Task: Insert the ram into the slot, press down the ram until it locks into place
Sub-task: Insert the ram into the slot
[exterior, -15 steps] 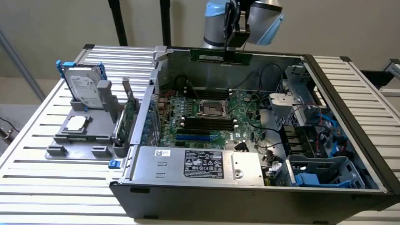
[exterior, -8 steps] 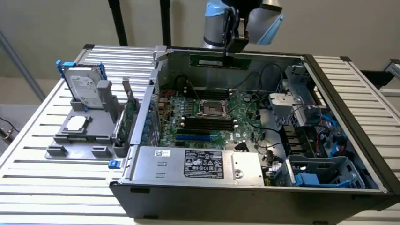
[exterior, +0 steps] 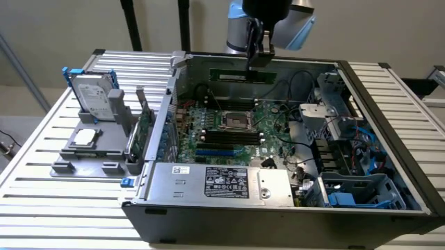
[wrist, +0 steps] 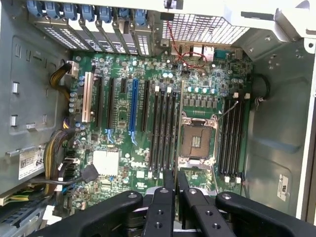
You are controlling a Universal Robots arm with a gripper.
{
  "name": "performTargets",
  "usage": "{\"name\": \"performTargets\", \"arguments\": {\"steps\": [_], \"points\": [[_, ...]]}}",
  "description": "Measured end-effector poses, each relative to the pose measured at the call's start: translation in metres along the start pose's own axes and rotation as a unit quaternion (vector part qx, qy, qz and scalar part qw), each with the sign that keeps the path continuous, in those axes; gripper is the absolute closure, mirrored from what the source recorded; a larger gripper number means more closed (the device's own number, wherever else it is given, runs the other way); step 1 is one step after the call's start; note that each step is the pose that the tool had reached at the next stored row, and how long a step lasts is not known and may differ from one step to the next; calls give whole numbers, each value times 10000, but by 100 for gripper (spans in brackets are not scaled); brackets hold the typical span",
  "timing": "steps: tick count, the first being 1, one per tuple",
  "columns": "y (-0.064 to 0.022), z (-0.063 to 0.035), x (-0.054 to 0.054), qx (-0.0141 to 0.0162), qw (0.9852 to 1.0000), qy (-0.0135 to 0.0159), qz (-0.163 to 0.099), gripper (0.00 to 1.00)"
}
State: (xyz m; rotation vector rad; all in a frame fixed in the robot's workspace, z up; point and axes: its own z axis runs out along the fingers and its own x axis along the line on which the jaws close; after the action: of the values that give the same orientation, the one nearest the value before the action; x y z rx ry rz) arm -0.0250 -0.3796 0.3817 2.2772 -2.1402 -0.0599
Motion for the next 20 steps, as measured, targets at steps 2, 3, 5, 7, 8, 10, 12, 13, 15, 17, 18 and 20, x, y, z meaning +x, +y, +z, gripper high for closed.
{"name": "performTargets", "arguments": {"steps": [2, 3, 5, 7, 8, 10, 12, 13, 15, 17, 18, 20], "points": [[45, 39, -2, 0, 10000, 1, -26, 86], [70, 57, -3, -1, 10000, 2, -35, 86], [106, 95, -5, -1, 10000, 2, -47, 86], [115, 131, -5, -1, 10000, 3, -63, 86], [114, 150, -4, -1, 10000, 3, -73, 86], [114, 186, -4, -2, 10000, 4, -90, 86], [113, 223, -3, -2, 9999, 5, -105, 86], [112, 241, -3, -2, 9999, 4, -111, 86], [110, 278, -2, -2, 9999, 4, -116, 86], [109, 314, -2, -2, 9999, 5, -117, 86], [107, 332, -1, -2, 9999, 5, -118, 86], [101, 369, 0, -2, 9999, 5, -119, 86]]}}
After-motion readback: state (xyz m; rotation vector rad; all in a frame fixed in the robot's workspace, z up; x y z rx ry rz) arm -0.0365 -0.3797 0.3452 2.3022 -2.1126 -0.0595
